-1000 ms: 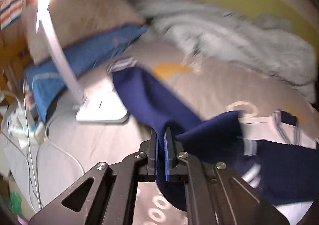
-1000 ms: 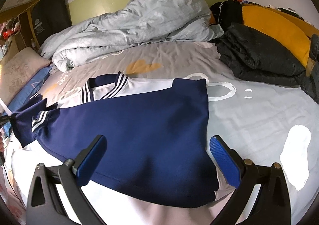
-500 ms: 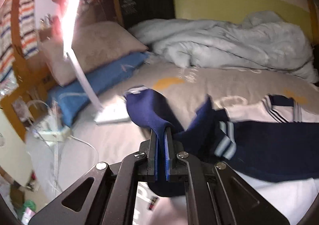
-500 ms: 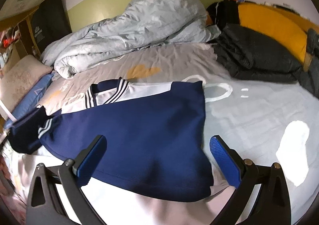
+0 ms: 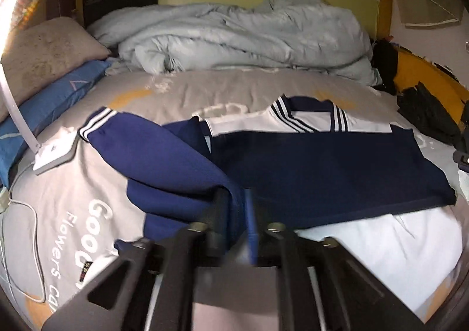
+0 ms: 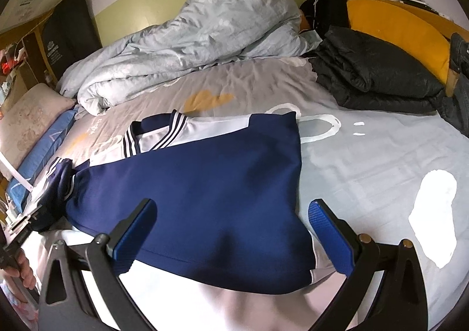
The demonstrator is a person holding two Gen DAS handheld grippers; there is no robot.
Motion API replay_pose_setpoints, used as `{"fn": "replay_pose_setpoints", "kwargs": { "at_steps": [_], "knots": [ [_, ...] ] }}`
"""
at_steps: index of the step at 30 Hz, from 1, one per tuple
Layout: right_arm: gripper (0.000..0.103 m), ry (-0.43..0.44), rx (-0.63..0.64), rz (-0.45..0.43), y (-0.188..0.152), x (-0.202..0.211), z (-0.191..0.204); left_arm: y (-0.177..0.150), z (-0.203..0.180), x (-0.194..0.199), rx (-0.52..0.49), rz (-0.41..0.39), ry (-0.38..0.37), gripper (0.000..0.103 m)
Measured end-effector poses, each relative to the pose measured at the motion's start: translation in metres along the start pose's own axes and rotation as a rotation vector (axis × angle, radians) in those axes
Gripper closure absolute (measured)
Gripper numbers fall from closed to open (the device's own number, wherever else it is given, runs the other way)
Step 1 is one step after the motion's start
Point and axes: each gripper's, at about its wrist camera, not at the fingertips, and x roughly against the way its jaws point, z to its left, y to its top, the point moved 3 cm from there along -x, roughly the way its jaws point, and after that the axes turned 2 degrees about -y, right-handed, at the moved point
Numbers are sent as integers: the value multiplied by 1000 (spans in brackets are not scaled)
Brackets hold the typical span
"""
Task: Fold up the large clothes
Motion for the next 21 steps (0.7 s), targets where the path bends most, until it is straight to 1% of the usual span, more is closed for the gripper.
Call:
{"fn": "replay_pose_setpoints", "kwargs": {
  "at_steps": [1,2,3,5,7,9,10,12,15,17,19,20,21],
  "knots": [
    [0,-1,0,-1,0,0,0,3,3,4,14,-17,-2,52],
    [0,-1,2,-3,0,0,0,5,5,10,31,-46,4,30],
    [0,2,7,1,0,-1,0,9,10,17,54,-84,12,26],
    [0,2,11,7,0,-2,-1,19,25,29,102,-125,-12,26],
    [0,2,17,10,0,-2,0,28,48,37,183,-151,-41,24],
    [0,-5,27,6,0,-2,2,37,71,36,267,-158,-58,23],
    [0,-8,32,3,0,-2,4,40,82,33,305,-152,-54,23],
    [0,-6,38,2,0,-2,6,48,104,19,355,-117,-47,23],
    [0,-2,37,5,0,-3,8,53,126,-10,398,-32,-42,24],
    [0,-8,41,10,0,-6,8,54,136,-29,382,15,-7,24],
    [0,-15,37,17,-2,-8,6,56,144,-51,327,62,66,24],
    [0,-15,33,22,-3,-9,5,55,150,-60,327,80,84,25],
    [0,-14,31,25,-3,-9,5,53,157,-69,349,98,83,26]
  ]
}}
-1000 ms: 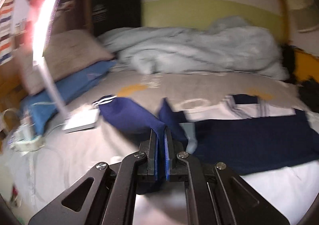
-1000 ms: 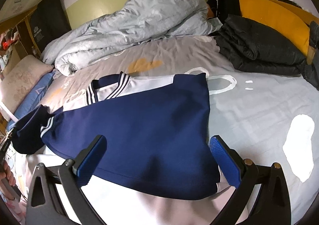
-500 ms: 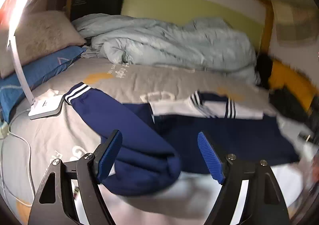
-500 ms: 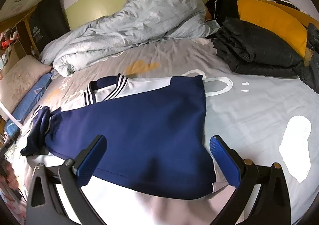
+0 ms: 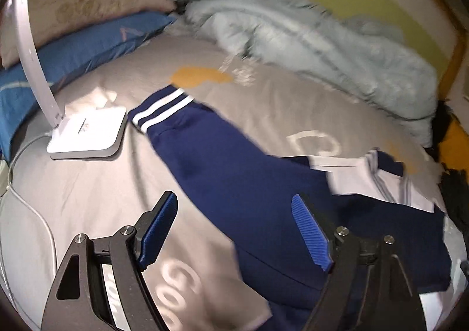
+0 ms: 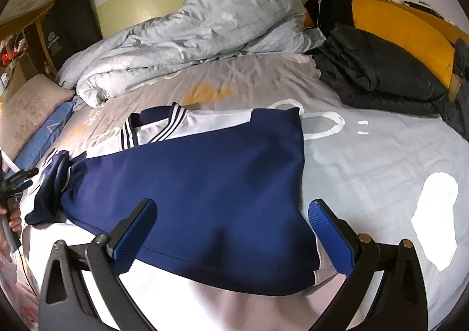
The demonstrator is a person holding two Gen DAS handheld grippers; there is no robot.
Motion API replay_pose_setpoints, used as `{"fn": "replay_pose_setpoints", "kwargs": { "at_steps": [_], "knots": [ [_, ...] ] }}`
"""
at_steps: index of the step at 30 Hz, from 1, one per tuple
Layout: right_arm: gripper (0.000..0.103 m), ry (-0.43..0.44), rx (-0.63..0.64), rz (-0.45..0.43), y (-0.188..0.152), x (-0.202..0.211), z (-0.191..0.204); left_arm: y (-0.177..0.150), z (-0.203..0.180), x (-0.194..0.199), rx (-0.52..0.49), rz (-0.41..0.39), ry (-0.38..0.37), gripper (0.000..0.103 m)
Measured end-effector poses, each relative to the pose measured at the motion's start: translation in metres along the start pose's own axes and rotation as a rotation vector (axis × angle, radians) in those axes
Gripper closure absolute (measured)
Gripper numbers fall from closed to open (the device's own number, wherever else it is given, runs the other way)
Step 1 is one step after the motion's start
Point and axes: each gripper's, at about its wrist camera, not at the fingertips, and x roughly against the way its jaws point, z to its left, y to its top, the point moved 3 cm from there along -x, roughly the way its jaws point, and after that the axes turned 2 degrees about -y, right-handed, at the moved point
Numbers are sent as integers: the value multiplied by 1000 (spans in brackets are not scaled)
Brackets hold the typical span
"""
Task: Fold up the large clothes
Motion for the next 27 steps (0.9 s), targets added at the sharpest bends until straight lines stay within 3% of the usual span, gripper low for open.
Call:
{"fn": "replay_pose_setpoints", "kwargs": {
  "at_steps": [5,7,8,9,12,15,19,24,27],
  "knots": [
    [0,-11,-10,17,-1,-7,-1,3,31,-39,146,76,-55,34],
    [0,-9,-6,24,-1,-10,1,2,39,-53,178,104,-71,52],
    [0,-11,1,28,-2,-11,2,2,40,-58,183,117,-82,84],
    [0,-13,7,29,-2,-12,3,1,41,-62,177,120,-73,100],
    [0,-31,35,31,-2,-15,7,7,33,-45,148,28,-59,101],
    [0,-20,41,26,-2,-12,10,17,3,0,30,-137,-82,101],
    [0,-18,48,13,-2,-7,10,12,-49,64,-75,-264,-220,101],
    [0,2,17,3,1,0,7,-29,-136,118,-271,-302,-364,101],
    [0,6,6,-4,2,4,5,-62,-190,130,-382,-284,-433,101]
  ]
}}
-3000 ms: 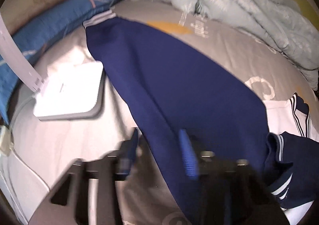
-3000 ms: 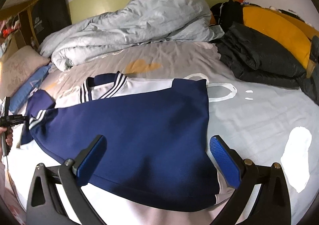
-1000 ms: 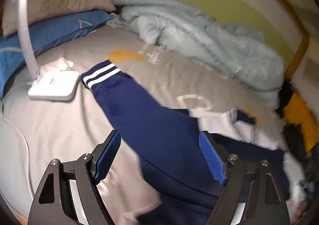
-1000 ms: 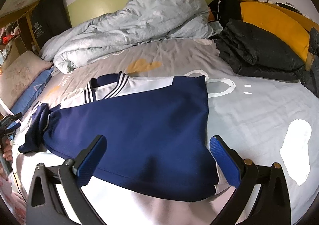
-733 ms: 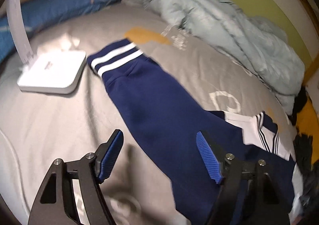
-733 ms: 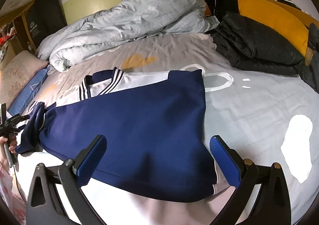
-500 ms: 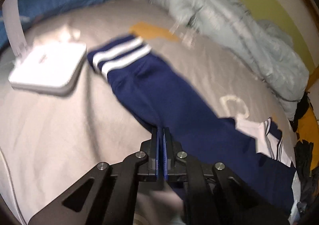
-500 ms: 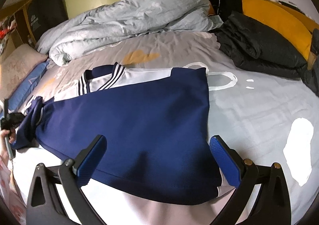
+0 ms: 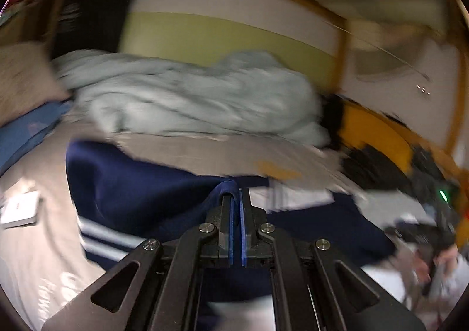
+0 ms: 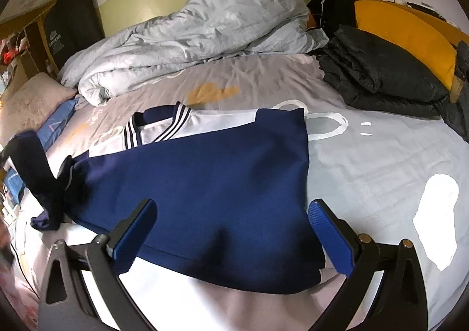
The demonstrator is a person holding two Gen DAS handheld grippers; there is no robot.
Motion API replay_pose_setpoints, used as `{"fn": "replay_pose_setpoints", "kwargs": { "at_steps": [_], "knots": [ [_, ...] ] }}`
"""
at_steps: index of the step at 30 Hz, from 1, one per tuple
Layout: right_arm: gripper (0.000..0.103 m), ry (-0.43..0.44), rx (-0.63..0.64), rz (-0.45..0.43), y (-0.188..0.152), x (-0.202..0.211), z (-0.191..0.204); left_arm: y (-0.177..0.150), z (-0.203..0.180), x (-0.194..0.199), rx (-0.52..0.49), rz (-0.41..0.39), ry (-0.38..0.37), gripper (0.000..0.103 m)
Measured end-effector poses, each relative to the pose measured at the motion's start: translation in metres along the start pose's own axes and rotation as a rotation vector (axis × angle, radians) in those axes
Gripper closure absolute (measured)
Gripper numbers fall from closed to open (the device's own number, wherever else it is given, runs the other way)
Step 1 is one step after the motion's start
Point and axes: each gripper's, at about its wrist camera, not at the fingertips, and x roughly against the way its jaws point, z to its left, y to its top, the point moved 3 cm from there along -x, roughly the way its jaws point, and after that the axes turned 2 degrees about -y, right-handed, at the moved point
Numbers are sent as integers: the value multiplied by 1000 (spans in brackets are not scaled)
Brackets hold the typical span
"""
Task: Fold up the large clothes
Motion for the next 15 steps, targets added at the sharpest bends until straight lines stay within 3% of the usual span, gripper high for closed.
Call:
{"fn": "replay_pose_setpoints", "kwargs": {
  "at_steps": [3,5,7,11,13,15],
  "knots": [
    [0,-4,8,-4,-1,3,-1,-20,-55,-13,-93,38,-73,101],
    [0,-6,8,-9,-1,5,-2,-37,-81,-28,-135,84,-83,101],
    [0,-3,6,-7,-1,6,-2,-54,-93,-46,-141,133,-60,100],
    [0,-13,11,-8,-1,7,-3,-84,-100,-66,-99,245,-102,95],
    [0,-19,15,-8,-3,8,-4,-89,-99,-58,-119,255,-99,84],
    [0,-16,10,-4,-4,8,-5,-88,-94,-44,-118,234,-90,64]
  ]
}}
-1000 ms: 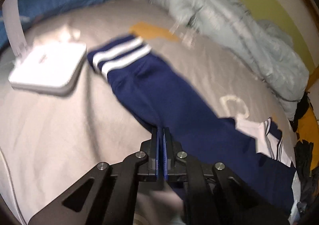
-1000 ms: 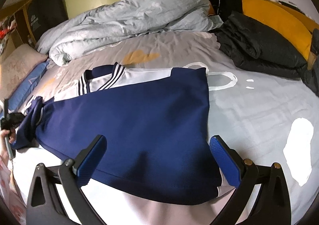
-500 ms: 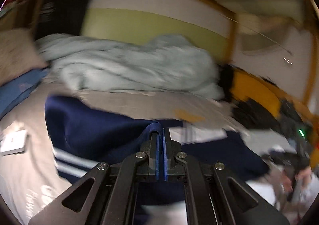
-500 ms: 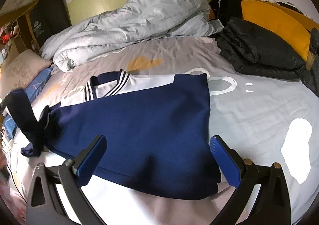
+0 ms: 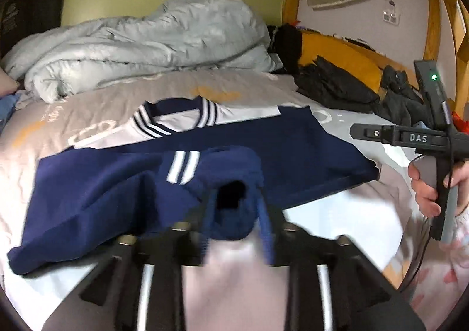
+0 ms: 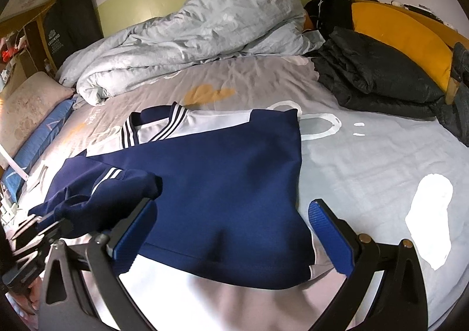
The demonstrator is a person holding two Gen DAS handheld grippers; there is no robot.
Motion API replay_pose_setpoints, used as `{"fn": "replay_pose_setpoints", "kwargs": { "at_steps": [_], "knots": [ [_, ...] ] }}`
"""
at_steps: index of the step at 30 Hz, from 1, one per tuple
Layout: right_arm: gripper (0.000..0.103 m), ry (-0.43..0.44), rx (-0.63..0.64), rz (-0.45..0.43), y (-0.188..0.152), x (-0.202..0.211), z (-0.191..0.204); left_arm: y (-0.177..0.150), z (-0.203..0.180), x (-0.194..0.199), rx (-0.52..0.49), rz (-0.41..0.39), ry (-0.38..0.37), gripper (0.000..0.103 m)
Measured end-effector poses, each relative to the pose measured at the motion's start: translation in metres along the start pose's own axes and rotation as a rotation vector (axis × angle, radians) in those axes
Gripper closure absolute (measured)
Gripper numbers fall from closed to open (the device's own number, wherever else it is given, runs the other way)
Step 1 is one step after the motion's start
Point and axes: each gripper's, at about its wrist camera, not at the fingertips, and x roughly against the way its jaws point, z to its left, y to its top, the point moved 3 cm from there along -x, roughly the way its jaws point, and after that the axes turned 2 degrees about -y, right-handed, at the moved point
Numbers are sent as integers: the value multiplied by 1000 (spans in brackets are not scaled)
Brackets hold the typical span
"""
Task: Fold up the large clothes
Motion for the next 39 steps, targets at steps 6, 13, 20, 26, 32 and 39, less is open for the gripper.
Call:
{"fn": "replay_pose_setpoints", "kwargs": {
  "at_steps": [6,13,20,26,32,39],
  "knots": [
    [0,7,12,5,-3,-2,7,5,33,31,86,-35,35,55],
    [0,3,45,15,-5,-11,16,20,70,27,195,-79,63,54],
    [0,9,64,19,-7,-13,20,22,54,-9,158,-6,8,57],
    [0,21,43,11,-4,-8,15,-3,8,-28,4,94,-51,60],
    [0,25,36,10,-4,-6,15,-18,-19,-31,-52,140,-124,61],
    [0,31,34,-3,-2,-1,14,-1,-16,-8,-25,18,-40,66]
  ]
}}
